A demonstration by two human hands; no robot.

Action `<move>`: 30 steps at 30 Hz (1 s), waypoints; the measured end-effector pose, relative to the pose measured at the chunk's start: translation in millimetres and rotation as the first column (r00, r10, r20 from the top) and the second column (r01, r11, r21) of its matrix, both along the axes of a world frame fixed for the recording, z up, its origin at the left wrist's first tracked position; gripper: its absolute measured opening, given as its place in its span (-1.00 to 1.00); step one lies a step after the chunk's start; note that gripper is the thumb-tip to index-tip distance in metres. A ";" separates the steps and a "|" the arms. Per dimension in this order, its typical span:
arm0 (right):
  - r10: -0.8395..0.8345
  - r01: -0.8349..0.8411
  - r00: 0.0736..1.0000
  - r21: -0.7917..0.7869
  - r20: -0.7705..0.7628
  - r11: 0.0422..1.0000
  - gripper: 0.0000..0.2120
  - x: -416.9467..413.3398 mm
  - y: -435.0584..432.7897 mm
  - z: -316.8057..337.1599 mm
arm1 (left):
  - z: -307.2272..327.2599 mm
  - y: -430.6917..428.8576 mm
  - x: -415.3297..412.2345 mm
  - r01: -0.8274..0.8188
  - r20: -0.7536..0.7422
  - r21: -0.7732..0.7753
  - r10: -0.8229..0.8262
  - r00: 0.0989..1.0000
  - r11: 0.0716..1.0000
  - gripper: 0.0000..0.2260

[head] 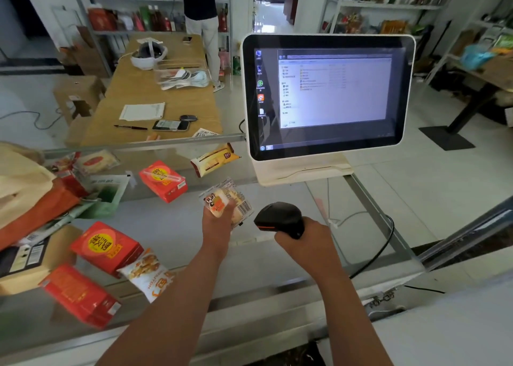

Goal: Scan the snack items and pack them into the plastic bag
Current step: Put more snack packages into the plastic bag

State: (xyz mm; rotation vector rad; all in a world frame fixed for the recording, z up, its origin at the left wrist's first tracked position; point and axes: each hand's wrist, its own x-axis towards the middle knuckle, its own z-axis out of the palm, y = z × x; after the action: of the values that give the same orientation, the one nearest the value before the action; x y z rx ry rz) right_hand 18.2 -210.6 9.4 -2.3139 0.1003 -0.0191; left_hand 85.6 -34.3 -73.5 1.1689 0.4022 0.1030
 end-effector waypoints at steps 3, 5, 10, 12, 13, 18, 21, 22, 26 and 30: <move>0.005 -0.005 1.000 0.073 0.010 0.997 -0.74 -4.1 3.6 6.5 | 3.5 -2.0 -3.1 -0.031 -0.015 -0.016 0.030 0.999 0.999 -0.68; -0.013 0.011 1.000 0.091 0.017 0.996 -0.76 -6.5 4.3 8.0 | 3.2 -2.0 -4.3 -0.030 -0.011 -0.007 0.029 1.000 1.000 -0.69; -0.033 0.031 0.999 0.081 0.029 0.996 -0.75 -11.8 3.9 12.6 | 2.1 -0.6 -7.3 -0.020 -0.008 0.005 0.020 1.000 1.000 -0.73; -0.035 0.032 0.999 0.086 0.025 0.996 -0.74 -12.3 4.8 15.2 | 1.2 0.7 -7.0 -0.023 -0.011 -0.007 0.023 1.000 1.000 -0.73; -0.035 0.033 0.999 0.087 0.022 0.996 -0.74 -12.4 5.2 16.1 | 0.7 1.4 -6.6 -0.026 -0.016 -0.009 0.026 1.000 1.000 -0.71; -0.036 0.034 0.999 0.087 0.024 0.996 -0.74 -13.0 6.3 16.6 | 1.4 3.4 -5.0 -0.017 -0.015 -0.016 0.017 1.000 1.000 -0.69; -0.039 0.037 0.999 0.085 0.024 0.996 -0.75 -12.9 5.4 16.0 | 2.1 4.3 -3.3 -0.013 -0.014 -0.022 0.013 1.000 1.000 -0.69; -0.041 0.039 0.999 0.086 0.027 0.996 -0.75 -12.7 4.9 15.7 | 1.9 4.5 -3.1 -0.009 -0.013 -0.020 0.009 1.000 1.000 -0.68; -0.050 0.046 0.998 0.089 0.040 0.995 -0.74 -12.2 3.6 13.1 | 1.5 4.7 -2.4 -0.001 -0.017 -0.016 0.001 1.000 1.000 -0.65; -0.047 0.046 0.999 0.088 0.014 0.995 -0.77 -10.6 4.2 9.2 | 1.8 4.5 -3.3 -0.002 -0.008 -0.010 0.002 1.000 1.000 -0.68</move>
State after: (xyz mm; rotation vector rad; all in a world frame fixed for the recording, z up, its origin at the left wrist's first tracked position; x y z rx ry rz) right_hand 7.6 -206.4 18.6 -2.2226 0.1443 -0.0553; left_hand 82.4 -29.8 -71.7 1.1597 0.4102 0.0984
